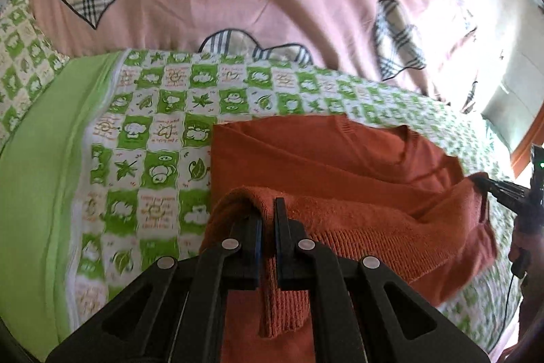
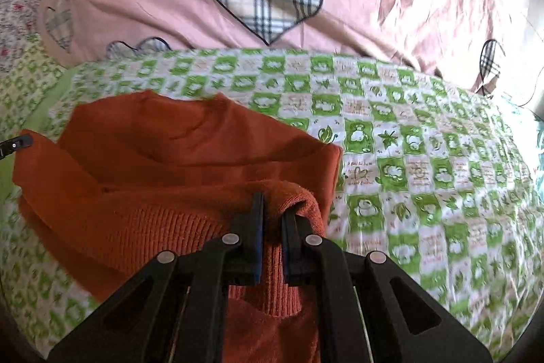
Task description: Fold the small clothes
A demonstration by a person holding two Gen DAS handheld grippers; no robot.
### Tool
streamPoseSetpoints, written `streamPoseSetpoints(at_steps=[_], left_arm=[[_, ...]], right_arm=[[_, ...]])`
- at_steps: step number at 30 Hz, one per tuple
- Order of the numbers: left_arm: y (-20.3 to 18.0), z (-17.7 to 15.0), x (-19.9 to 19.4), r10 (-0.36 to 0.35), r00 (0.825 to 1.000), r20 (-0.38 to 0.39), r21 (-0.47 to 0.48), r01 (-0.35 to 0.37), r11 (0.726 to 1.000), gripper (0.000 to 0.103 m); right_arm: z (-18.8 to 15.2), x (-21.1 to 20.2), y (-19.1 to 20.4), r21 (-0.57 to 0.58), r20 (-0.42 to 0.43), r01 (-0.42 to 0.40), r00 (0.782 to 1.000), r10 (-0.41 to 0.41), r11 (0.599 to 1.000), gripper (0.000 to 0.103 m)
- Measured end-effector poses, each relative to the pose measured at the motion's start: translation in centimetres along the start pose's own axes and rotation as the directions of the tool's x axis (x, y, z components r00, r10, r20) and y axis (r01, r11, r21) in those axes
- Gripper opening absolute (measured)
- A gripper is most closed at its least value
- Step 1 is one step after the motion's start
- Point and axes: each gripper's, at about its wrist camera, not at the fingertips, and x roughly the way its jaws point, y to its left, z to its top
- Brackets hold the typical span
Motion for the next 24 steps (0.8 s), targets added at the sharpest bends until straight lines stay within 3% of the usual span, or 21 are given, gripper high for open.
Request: streamPoseSetpoints(at_steps=[6,9,10,13,16,21,24], left_arm=[[1.9,0.5,4.3,0.042,0.996,-0.075,-0.041,-0.045,0.998,0.006],[1.4,-0.1,3.3,0.068,0.994,-0.085,0.005,-0.068,0.998,0.013],[0.9,-0.5,2.5,0.092,0.992,-0.081,0.043,-0.089,0.995,0.015],[-1.4,-3.0,0.0,0.157,0.984,-0.080,0.209,-0.137,0.968,0.022],[-3.9,-6.0,-1.4,0.137,0.985,-0.109,0.319,-0.096,0.943,0.022],[-7.4,-7.7,0.8,0.102,0.979,-0.178,0.390,-0.025,0.920,0.022],[-8.4,-6.9,2.5,0.104,0.977,-0.188,0.410,-0.018,0.912,0.023]], right_arm=[[-0.5,4.0,-0.7,0.040,-0.077,-0.015,0.997,0.018,0.999,0.013],[-0.5,3.2,-1.3,0.064,-0.073,-0.039,0.996,0.044,0.997,0.015],[-0.5,2.2,-1.5,0.063,-0.059,-0.030,0.998,0.034,0.998,0.019],[-1.0,-1.0,-1.5,0.029,0.000,0.029,1.000,-0.029,0.999,0.053],[-1.9,-3.2,0.1,-0.050,0.012,-0.057,0.998,0.058,0.997,0.053],[-4.6,-1.6,6.5,-0.216,-0.130,-0.262,0.962,0.239,0.940,0.052],[-5.3,0.9,9.1,-0.291,-0.197,-0.279,0.954,0.228,0.915,0.051]])
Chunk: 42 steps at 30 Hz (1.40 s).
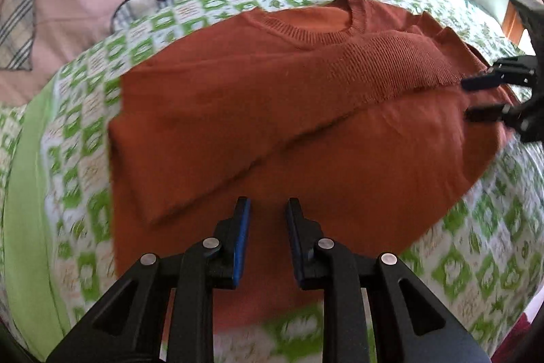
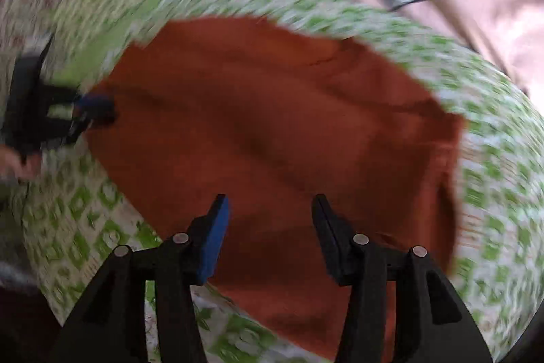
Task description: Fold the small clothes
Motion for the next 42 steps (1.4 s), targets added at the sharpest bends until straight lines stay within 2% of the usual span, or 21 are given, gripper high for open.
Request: streamPoseSetpoints(at_steps=[2,3,5,8,10,12,13,17,21,23,25,27,30,33,37,39,42], left_arm=[[0.4,1.4,0.9,0.017,1.000,-0.006,0.008,-0.017,1.000,0.025],[0.8,2.2,1.3,0.029,1.000,-0.005,0.008,-0.029,1.000,0.025],[2.2,4.4,2.1,0.074,0.997,0.013,-0.015,-0.074,0.997,0.025],[5.4,7.6,2.7,0.162,0.986,0.046,-0.098,-0.157,0.983,0.025],[7.8,9.3,2.5,0.226,0.972,0.065,-0.165,-0.212,0.963,0.028],[9.5,10.2,2.2,0.238,0.968,0.076,-0.219,-0.217,0.951,0.039],[10.3,10.0,1.7,0.232,0.969,0.080,-0.247,-0.207,0.947,0.039],[10.5,7.1,0.0,0.197,0.977,0.084,-0.270,-0.168,0.948,0.039],[8.7,2.6,-1.1,0.104,0.991,0.088,-0.272,-0.077,0.959,0.042],[8.2,1.1,-0.1,0.114,0.992,0.045,-0.277,-0.097,0.956,0.043],[8.9,-0.7,0.8,0.117,0.993,0.009,-0.313,-0.108,0.944,0.043],[9.7,-1.8,0.2,0.098,0.995,0.024,-0.361,-0.083,0.929,0.043],[10.3,-3.0,-1.0,0.119,0.993,0.015,-0.414,-0.102,0.905,0.046],[9.9,-4.7,-2.7,0.081,0.996,0.037,-0.465,-0.054,0.883,0.046],[7.7,-6.6,-3.9,0.073,0.997,0.030,-0.464,-0.050,0.885,0.048],[7.0,-7.7,-3.7,0.085,0.996,0.003,-0.455,-0.075,0.887,0.049],[6.8,-9.1,-3.6,0.088,0.996,-0.033,-0.470,-0.093,0.878,0.050]], right_arm=[[0.7,1.2,-0.9,0.012,-0.022,0.015,1.000,-0.015,1.000,0.047],[1.1,1.7,-1.8,0.019,-0.027,0.054,0.998,-0.053,0.998,0.045],[2.5,2.4,-3.9,0.038,-0.020,0.138,0.990,-0.138,0.990,0.031],[4.8,2.3,-7.6,0.124,0.008,0.255,0.966,-0.258,0.959,0.028],[5.7,2.0,-9.3,0.186,0.026,0.292,0.953,-0.302,0.938,0.028],[6.3,1.3,-10.1,0.227,0.043,0.311,0.944,-0.328,0.923,0.028],[6.4,0.9,-10.3,0.242,0.050,0.315,0.941,-0.336,0.918,0.028],[5.3,-0.8,-9.0,0.238,0.078,0.269,0.953,-0.294,0.933,0.030],[2.5,-0.8,-7.1,0.233,0.072,0.194,0.974,-0.216,0.953,0.031],[1.3,0.1,-7.3,0.239,0.039,0.199,0.976,-0.214,0.950,0.031],[-0.7,0.4,-7.7,0.263,-0.001,0.240,0.969,-0.248,0.935,0.031],[-2.3,-0.6,-8.5,0.319,0.008,0.222,0.971,-0.237,0.921,0.031],[-3.6,-2.9,-7.9,0.352,0.019,0.248,0.962,-0.272,0.903,0.031],[-4.1,-4.7,-6.1,0.351,0.064,0.193,0.971,-0.229,0.916,0.031],[-5.5,-4.6,-2.7,0.283,0.044,0.147,0.985,-0.166,0.948,0.031],[-6.9,-3.5,-2.2,0.272,-0.021,0.192,0.981,-0.194,0.943,0.031],[-8.8,-3.5,-2.6,0.322,-0.042,0.191,0.981,-0.188,0.927,0.031]])
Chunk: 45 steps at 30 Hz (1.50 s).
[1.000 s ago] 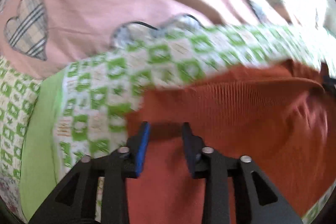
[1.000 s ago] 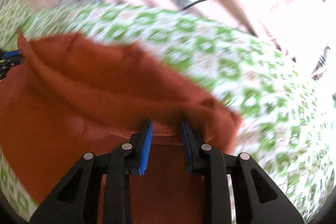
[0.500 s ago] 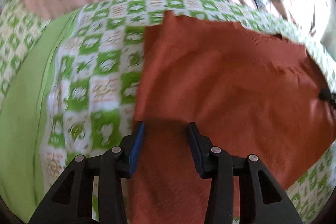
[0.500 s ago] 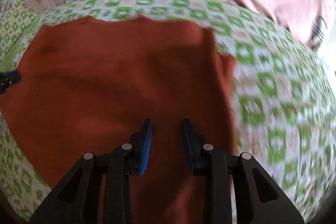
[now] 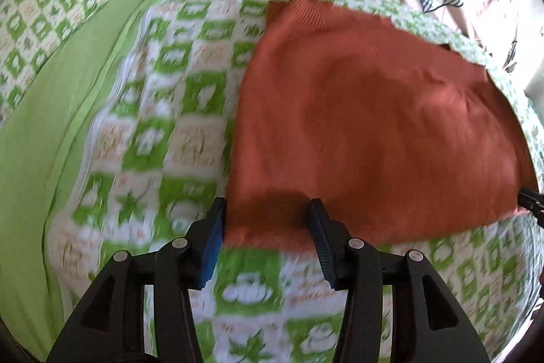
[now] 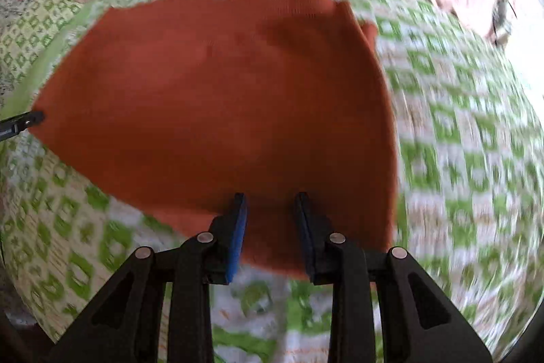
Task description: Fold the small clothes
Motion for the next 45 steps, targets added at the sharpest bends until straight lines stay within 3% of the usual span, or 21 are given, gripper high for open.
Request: streamPoseSetpoints(at_steps=[8,16,33,41,45], left_arm=[[1.3,-2.8,-1.9,-0.027,0.999,-0.021,-0.102,0.025,0.994,0.051],[0.5,-4.7,-3.0,-0.099,0.995,-0.032,-0.158,0.093,0.983,0.057],[0.5,-2.6,-0.6,-0.188,0.981,0.040,-0.305,0.191,0.933,0.085],[1.8,-0.5,0.9,-0.185,0.977,0.108,-0.380,0.213,0.900,0.087],[1.6,0.8,1.6,-0.154,0.982,0.114,-0.382,0.186,0.905,0.085]], right_arm=[[-1.5,-3.8,1.9,0.019,0.064,-0.099,0.993,0.097,0.995,0.031],[-1.6,-3.9,6.1,-0.012,0.070,-0.218,0.973,0.219,0.976,0.032],[-3.0,-1.5,8.0,0.064,0.038,-0.344,0.939,0.342,0.937,0.046],[-2.4,-0.6,9.4,0.044,0.022,-0.391,0.920,0.391,0.919,0.051],[-2.1,-0.2,9.8,0.037,0.010,-0.400,0.917,0.400,0.916,0.051]])
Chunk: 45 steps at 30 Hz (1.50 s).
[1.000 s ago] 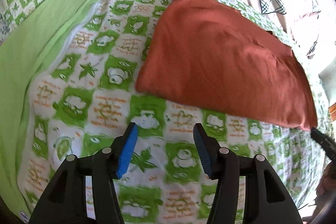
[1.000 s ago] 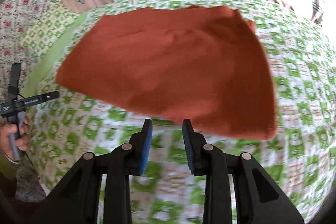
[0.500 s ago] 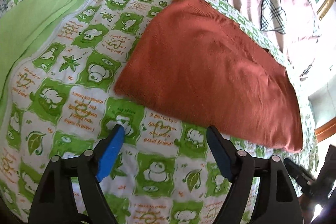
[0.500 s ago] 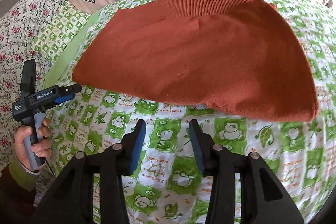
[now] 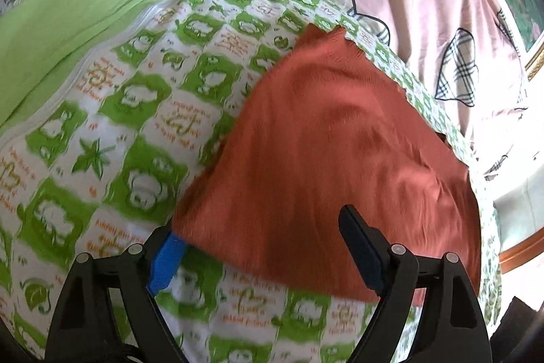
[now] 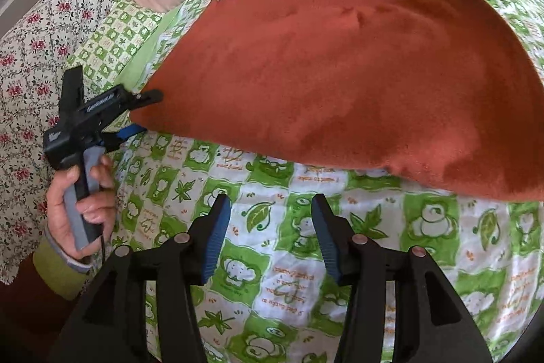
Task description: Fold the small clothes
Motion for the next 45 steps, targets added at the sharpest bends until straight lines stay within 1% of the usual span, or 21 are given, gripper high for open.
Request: streamPoseSetpoints(at_steps=[1,3,4,6,8,9,11,13,16,19,20,22,26,29,32,34,37,40,42,44,45], left_arm=[[-0.2,0.3,0.2,0.006,1.000,0.005,0.003,-0.006,1.000,0.084],[-0.5,0.6,0.4,0.013,1.000,0.012,0.015,-0.013,1.000,0.070],[-0.6,0.7,0.5,0.016,1.000,0.012,0.022,-0.016,1.000,0.065],[-0.9,0.9,0.5,0.013,1.000,0.013,0.046,-0.014,0.999,0.039],[-1.3,0.9,0.4,0.022,1.000,0.015,0.072,-0.023,0.997,0.027],[-1.6,0.9,0.3,0.029,0.999,0.016,0.089,-0.030,0.996,0.016],[-2.7,0.7,0.1,0.060,0.998,0.025,0.152,-0.063,0.986,0.013],[-4.7,0.3,-0.2,0.120,0.991,0.052,0.255,-0.129,0.958,0.011],[-8.4,-1.0,-0.4,0.177,0.979,0.104,0.422,-0.204,0.883,0.009],[-11.6,-2.6,-0.6,0.182,0.972,0.147,0.532,-0.233,0.814,0.007],[-12.6,-3.0,-0.6,0.174,0.972,0.156,0.555,-0.233,0.798,0.007],[-14.2,-3.7,-0.8,0.143,0.976,0.162,0.589,-0.212,0.780,0.006],[-17.6,-4.6,-1.5,0.052,0.987,0.151,0.638,-0.138,0.757,0.005],[-20.5,-6.1,-1.8,-0.030,0.992,0.120,0.682,-0.061,0.729,0.005],[-22.3,-8.2,-0.8,-0.052,0.995,0.087,0.723,-0.027,0.690,0.005],[-22.5,-9.2,0.3,-0.044,0.997,0.060,0.727,-0.013,0.687,0.005],[-21.2,-9.4,1.2,-0.056,0.998,0.022,0.701,0.025,0.712,0.005],[-20.2,-9.0,0.9,-0.090,0.996,0.010,0.684,0.059,0.727,0.005],[-19.9,-8.8,0.7,-0.110,0.994,0.004,0.678,0.078,0.731,0.005],[-19.9,-8.6,0.6,-0.116,0.993,0.000,0.675,0.085,0.733,0.005],[-19.9,-8.6,0.6,-0.118,0.993,-0.003,0.674,0.089,0.733,0.005]], right_arm=[[0.1,0.1,0.0,-0.001,-0.002,-0.002,1.000,0.002,1.000,0.051],[0.3,0.0,0.0,-0.005,-0.002,-0.006,1.000,0.006,1.000,0.051],[0.4,0.0,0.0,-0.006,-0.002,-0.005,1.000,0.005,1.000,0.051],[0.7,-0.1,-0.2,-0.009,0.000,-0.001,1.000,0.001,1.000,0.051],[1.0,-0.4,-0.4,-0.015,0.003,0.006,1.000,-0.005,1.000,0.051],[1.3,-0.5,-0.5,-0.021,0.007,0.010,1.000,-0.010,1.000,0.051],[1.9,-1.0,-0.8,-0.034,0.018,0.026,1.000,-0.025,0.999,0.051],[2.6,-1.6,-1.2,-0.044,0.034,0.047,0.998,-0.046,0.998,0.051],[3.9,-2.4,-2.1,-0.053,0.054,0.088,0.995,-0.086,0.995,0.051],[5.4,-2.9,-3.6,-0.051,0.068,0.133,0.989,-0.129,0.990,0.051],[5.8,-3.1,-4.1,-0.047,0.072,0.143,0.988,-0.140,0.989,0.051],[6.7,-3.4,-5.4,-0.030,0.080,0.157,0.985,-0.154,0.987,0.051],[8.4,-3.9,-7.4,-0.006,0.086,0.168,0.982,-0.167,0.986,0.051],[9.6,-4.2,-8.7,0.020,0.092,0.156,0.983,-0.157,0.988,0.051],[10.8,-4.1,-9.4,0.044,0.098,0.106,0.989,-0.110,0.993,0.051],[11.8,-3.5,-9.4,0.052,0.097,0.043,0.994,-0.048,0.998,0.051],[13.5,-1.2,-8.9,0.049,0.060,-0.044,0.997,0.041,0.998,0.052],[15.0,1.7,-7.7,0.043,0.015,-0.114,0.993,0.114,0.993,0.066],[16.3,4.0,-6.5,0.039,-0.014,-0.171,0.985,0.171,0.985,0.066],[17.7,5.9,-5.5,0.052,-0.033,-0.244,0.969,0.246,0.968,0.066],[18.4,6.9,-4.7,0.046,-0.040,-0.252,0.966,0.254,0.967,0.066]])
